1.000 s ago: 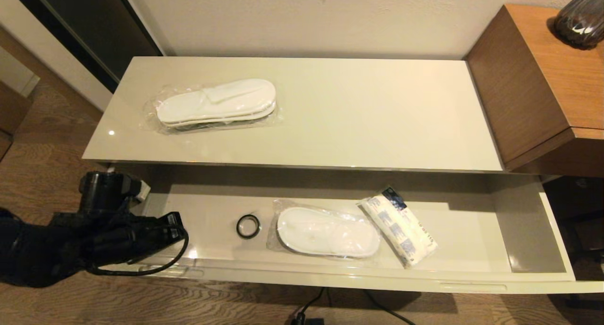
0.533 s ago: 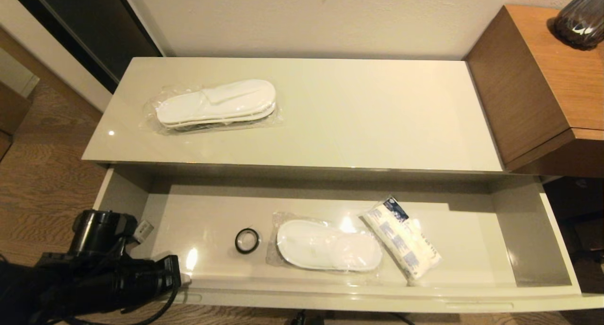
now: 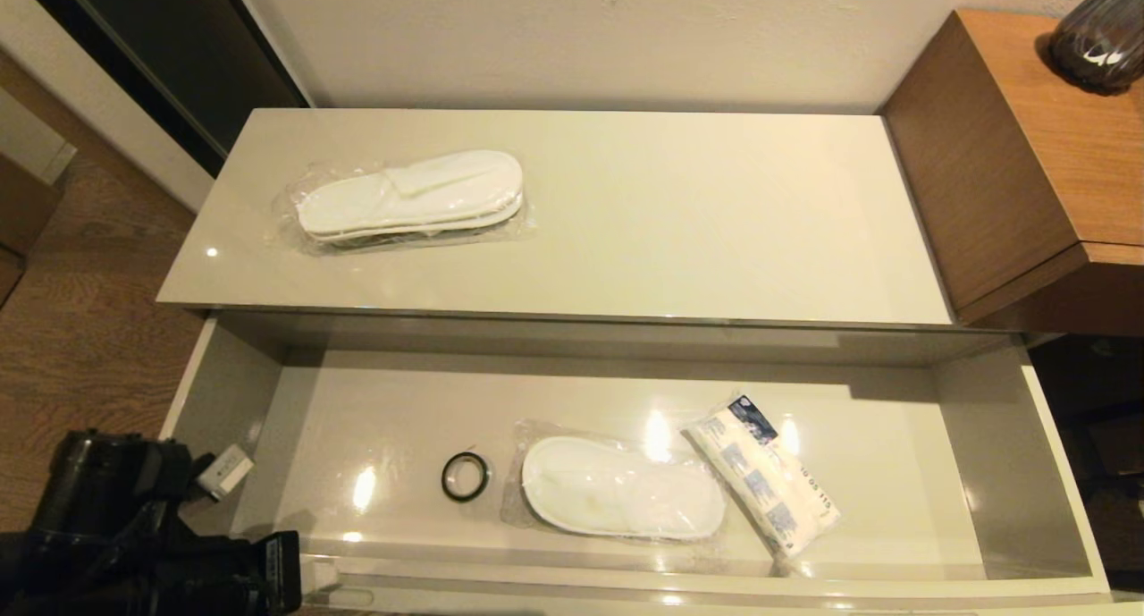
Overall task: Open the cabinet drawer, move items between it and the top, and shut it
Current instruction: Pick up the disposable slippers on the table
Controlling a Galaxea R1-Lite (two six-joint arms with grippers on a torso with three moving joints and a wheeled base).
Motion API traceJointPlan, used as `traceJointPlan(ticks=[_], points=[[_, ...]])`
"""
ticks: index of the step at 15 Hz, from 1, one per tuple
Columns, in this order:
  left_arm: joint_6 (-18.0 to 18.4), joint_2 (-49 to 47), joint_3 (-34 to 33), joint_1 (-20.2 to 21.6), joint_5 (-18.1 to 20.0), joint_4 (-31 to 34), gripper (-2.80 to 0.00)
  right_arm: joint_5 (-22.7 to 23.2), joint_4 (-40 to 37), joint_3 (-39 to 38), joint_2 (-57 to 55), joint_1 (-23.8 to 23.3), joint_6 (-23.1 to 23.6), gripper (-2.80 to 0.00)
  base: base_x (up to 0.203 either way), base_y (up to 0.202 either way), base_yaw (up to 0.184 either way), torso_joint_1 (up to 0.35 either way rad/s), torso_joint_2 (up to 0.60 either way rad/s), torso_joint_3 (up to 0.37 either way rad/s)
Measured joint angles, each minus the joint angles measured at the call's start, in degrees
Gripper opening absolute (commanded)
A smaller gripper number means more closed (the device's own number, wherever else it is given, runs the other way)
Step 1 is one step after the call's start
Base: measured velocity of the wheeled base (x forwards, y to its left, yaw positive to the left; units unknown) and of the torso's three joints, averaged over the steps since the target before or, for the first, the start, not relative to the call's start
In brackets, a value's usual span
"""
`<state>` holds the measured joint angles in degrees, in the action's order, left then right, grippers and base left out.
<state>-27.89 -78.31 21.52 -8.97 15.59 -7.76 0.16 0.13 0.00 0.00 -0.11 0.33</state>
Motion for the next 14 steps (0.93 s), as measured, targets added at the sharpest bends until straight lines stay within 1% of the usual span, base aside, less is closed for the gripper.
traceJointPlan(ticks=[2,3,5,8,9,10,11,12,14], points=[[-0.19,1.72,8.26,0.25,-3.17,0.81,-2.80,0.00,0.01,0.00,0.00,0.01,-0.02,-2.80,0.000,0.000,0.000,0.000,0.00,0.000],[-0.12,1.56,13.74,0.33,-4.99,1.71,-2.80,0.00,0.02,0.00,0.00,0.04,-0.02,-2.80,0.000,0.000,0.000,0.000,0.00,0.000],[0.90,-0.13,25.68,0.63,-8.17,5.84,-2.80,-0.01,0.02,0.00,0.00,0.01,-0.02,-2.80,0.000,0.000,0.000,0.000,0.00,0.000],[2.72,-4.91,44.52,2.06,-10.74,13.29,-2.80,0.00,0.02,0.00,0.00,0.01,0.00,-2.80,0.000,0.000,0.000,0.000,0.00,0.000],[1.88,-7.10,51.29,2.75,-11.05,16.45,0.00,0.00,0.02,0.00,0.00,0.01,-0.02,-2.80,0.000,0.000,0.000,0.000,0.00,0.000],[0.64,-9.29,57.80,3.49,-11.32,19.54,0.00,0.00,0.02,0.00,0.00,0.00,0.00,-2.80,0.000,0.000,0.000,0.000,0.00,0.000],[-1.52,-11.85,64.59,4.29,-11.41,23.20,0.00,-0.02,0.00,0.00,0.00,0.01,-0.02,-2.80,0.000,0.000,0.000,0.000,0.00,0.000],[-4.98,-14.69,70.97,5.04,-11.43,26.66,0.00,-0.01,0.02,0.00,0.00,0.01,-0.02,-2.80,0.000,0.000,0.000,0.000,0.00,0.000],[-12.55,-20.37,79.96,6.40,-11.41,32.72,0.00,-0.02,-0.06,0.00,0.00,0.04,-0.02,-2.80,0.000,0.000,0.000,0.000,0.00,0.000]])
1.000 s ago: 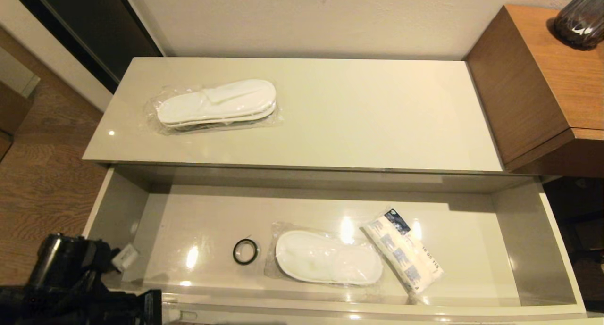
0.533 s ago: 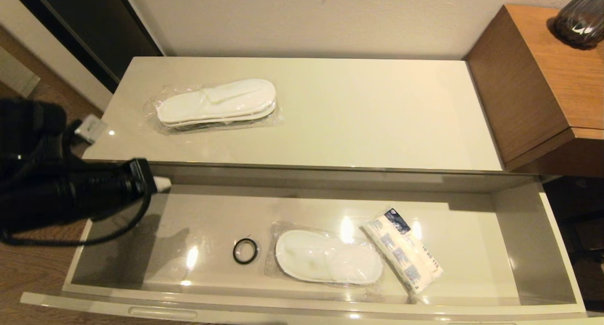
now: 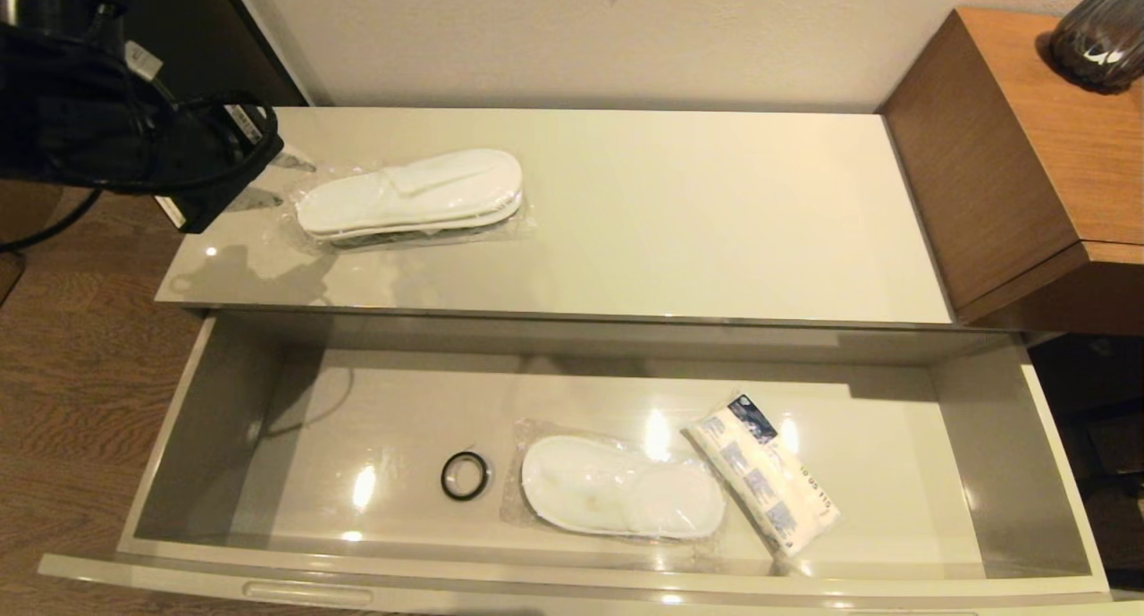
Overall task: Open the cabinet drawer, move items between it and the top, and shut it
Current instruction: Pick up the disposable slippers on the table
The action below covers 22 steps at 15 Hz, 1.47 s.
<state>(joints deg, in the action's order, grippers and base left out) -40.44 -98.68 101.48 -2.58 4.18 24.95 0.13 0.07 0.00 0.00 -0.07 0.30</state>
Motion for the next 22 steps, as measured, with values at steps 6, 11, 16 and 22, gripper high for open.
traceJointPlan(ticks=[6,11,16,22], points=[[-7.31,-11.49,8.83,0.97,0.22,1.05,0.00,0.01,0.09,0.00,0.00,-0.02,0.02,-2.80,0.000,0.000,0.000,0.000,0.00,0.000],[-8.32,-14.07,9.10,1.02,0.60,-0.38,0.00,0.02,0.07,0.00,0.00,-0.02,0.00,-2.80,0.000,0.000,0.000,0.000,0.00,0.000],[-8.45,-16.18,9.10,1.00,0.35,-4.58,0.00,0.00,0.06,0.00,0.00,-0.04,0.00,-2.80,0.000,0.000,0.000,0.000,0.00,0.000],[-8.13,-17.91,9.18,1.06,0.30,-8.02,-2.80,0.02,0.09,0.00,0.00,0.00,0.00,-2.80,0.000,0.000,0.000,0.000,0.00,0.000]])
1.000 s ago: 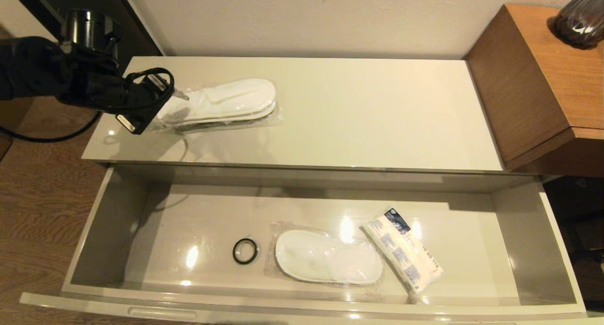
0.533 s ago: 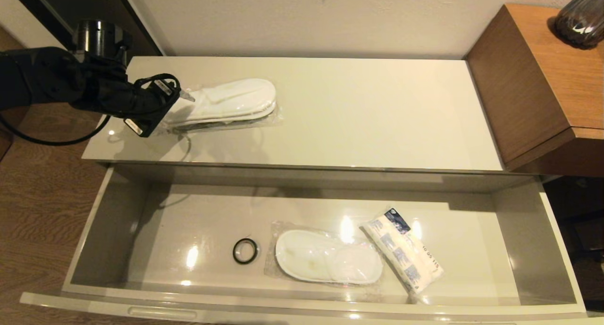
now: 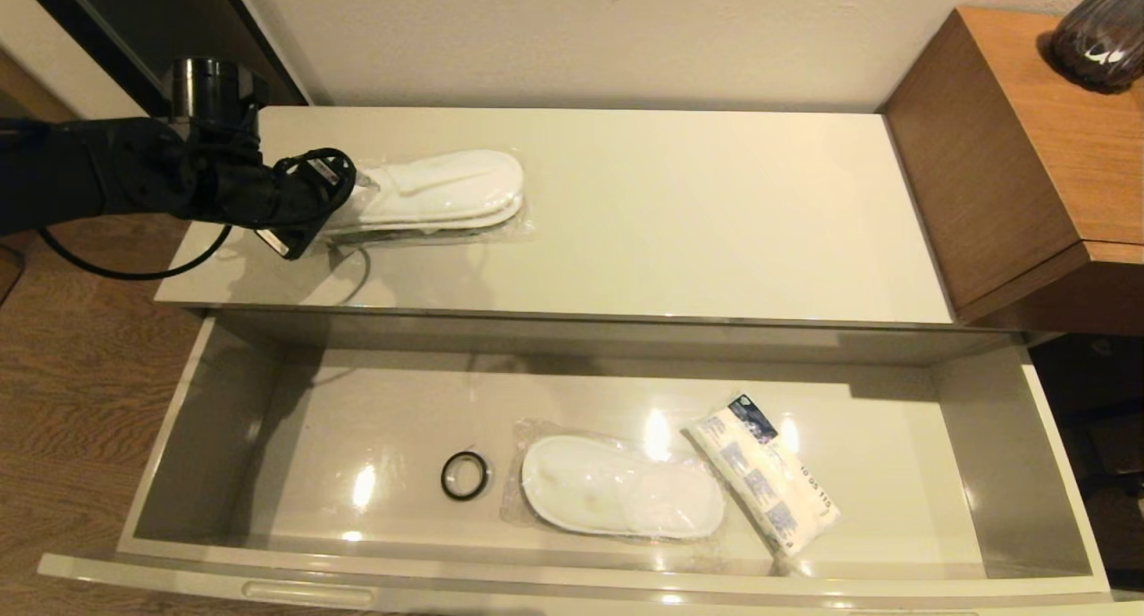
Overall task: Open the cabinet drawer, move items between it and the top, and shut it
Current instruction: Pick up the disposable slippers on the table
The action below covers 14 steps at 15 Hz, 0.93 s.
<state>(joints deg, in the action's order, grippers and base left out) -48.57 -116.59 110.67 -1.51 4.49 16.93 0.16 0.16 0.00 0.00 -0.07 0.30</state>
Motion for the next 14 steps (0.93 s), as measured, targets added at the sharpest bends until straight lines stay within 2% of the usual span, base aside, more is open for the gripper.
traceJointPlan(ticks=[5,14], points=[[0.17,-0.88,0.02,-0.11,-0.16,-3.52,-2.80,-0.02,0.00,0.00,0.00,-0.04,0.00,-2.80,0.000,0.000,0.000,0.000,0.00,0.000],[0.72,-1.70,-0.06,-0.63,-0.17,-3.39,-2.80,-0.02,-0.02,0.00,0.00,0.00,0.00,-2.80,0.000,0.000,0.000,0.000,0.00,0.000]])
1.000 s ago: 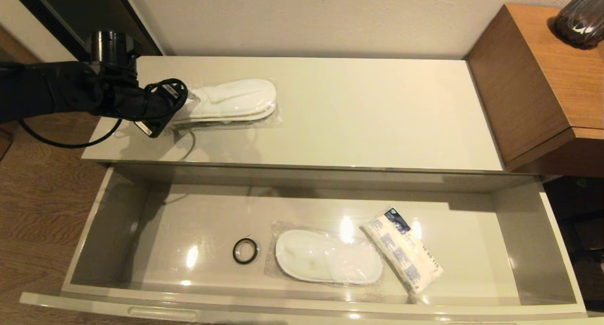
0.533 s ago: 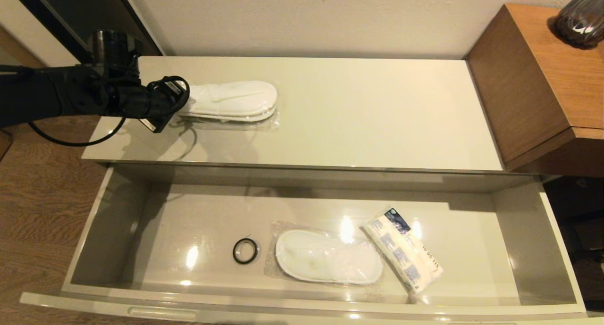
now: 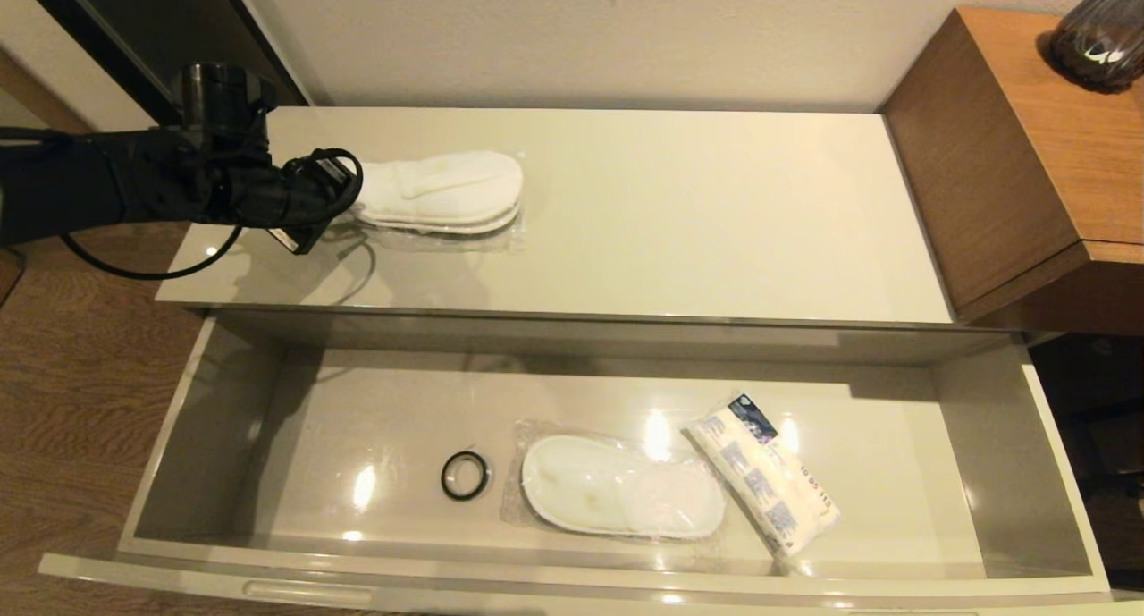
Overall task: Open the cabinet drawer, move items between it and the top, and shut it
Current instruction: Pick up the disposable slippers on the table, then put the disposable slippers in the drawer
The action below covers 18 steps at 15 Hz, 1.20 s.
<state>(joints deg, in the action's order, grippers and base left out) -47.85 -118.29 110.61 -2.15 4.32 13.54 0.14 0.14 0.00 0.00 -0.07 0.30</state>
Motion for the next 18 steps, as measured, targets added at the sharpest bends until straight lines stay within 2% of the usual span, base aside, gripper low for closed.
traceJointPlan(ticks=[2,6,9,12,16,18], points=[[-0.05,0.44,-0.14,-0.15,0.11,0.89,-2.80,0.02,0.02,0.00,0.00,-0.04,0.01,-2.80,0.000,0.000,0.000,0.000,0.00,0.000],[0.02,8.64,-4.09,-2.09,0.43,8.87,-2.80,0.02,0.00,0.00,0.00,0.00,0.04,-2.80,0.000,0.000,0.000,0.000,0.00,0.000],[1.65,19.22,-15.69,-4.57,1.49,11.10,-2.80,-0.01,0.02,0.00,0.00,0.00,0.01,-2.80,0.000,0.000,0.000,0.000,0.00,0.000],[2.57,26.59,-23.39,-6.93,2.71,11.51,-2.80,0.02,0.00,0.00,0.00,-0.04,0.02,-2.80,0.000,0.000,0.000,0.000,0.00,0.000],[2.67,40.02,-43.69,-11.33,3.48,11.49,-2.80,0.02,-0.01,0.00,0.00,0.00,0.00,-2.80,0.000,0.000,0.000,0.000,0.00,0.000],[2.62,44.84,-51.82,-12.44,3.51,11.15,-2.80,0.02,0.02,0.00,0.00,-0.01,0.01,-2.80,0.000,0.000,0.000,0.000,0.00,0.000]])
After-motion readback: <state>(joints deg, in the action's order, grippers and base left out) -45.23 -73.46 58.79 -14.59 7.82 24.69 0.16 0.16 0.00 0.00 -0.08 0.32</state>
